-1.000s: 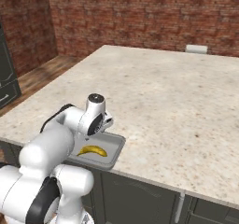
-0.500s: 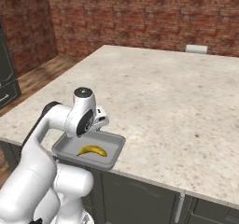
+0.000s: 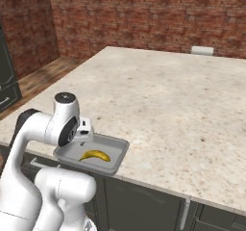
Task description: Pick the tangerine and banana from the fridge and place them inside the tupperware on the counter.
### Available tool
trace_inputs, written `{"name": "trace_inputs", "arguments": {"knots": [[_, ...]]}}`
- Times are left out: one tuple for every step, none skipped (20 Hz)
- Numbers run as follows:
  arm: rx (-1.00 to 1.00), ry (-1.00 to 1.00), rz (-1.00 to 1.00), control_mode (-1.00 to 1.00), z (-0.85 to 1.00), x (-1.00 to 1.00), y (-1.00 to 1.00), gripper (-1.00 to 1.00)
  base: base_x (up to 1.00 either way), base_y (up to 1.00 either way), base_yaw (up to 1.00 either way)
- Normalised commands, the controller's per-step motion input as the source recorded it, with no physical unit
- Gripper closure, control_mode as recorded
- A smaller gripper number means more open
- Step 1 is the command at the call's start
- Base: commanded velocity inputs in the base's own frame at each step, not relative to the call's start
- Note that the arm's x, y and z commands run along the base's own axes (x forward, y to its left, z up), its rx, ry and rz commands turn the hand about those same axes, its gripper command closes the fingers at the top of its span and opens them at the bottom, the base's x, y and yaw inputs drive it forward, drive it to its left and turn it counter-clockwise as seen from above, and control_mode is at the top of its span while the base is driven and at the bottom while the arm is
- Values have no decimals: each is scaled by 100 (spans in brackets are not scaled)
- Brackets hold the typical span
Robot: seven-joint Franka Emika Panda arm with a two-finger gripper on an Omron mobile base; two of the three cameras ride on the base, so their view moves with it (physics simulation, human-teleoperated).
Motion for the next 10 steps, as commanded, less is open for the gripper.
{"name": "trace_inputs", "arguments": {"knots": [[11,-5,-24,-100,22,-77,48,-100,0,0,0],[6,-16,-34,-100,35,-81,39,-100,0,0,0],[0,-23,-43,-100,43,-80,33,-100,0,0,0],[0,-22,-49,-100,51,-73,33,-100,0,0,0],[0,-21,-54,-100,61,-60,28,-100,0,0,0],[0,-14,-51,-100,73,-50,16,-100,0,0,0],[0,-14,-54,-100,78,-42,10,-100,0,0,0],[0,-4,-53,-100,77,-36,4,-100,0,0,0],[0,0,-53,-100,71,-37,2,-100,0,0,0],[0,0,-52,-100,54,-38,6,-100,0,0,0]]}}
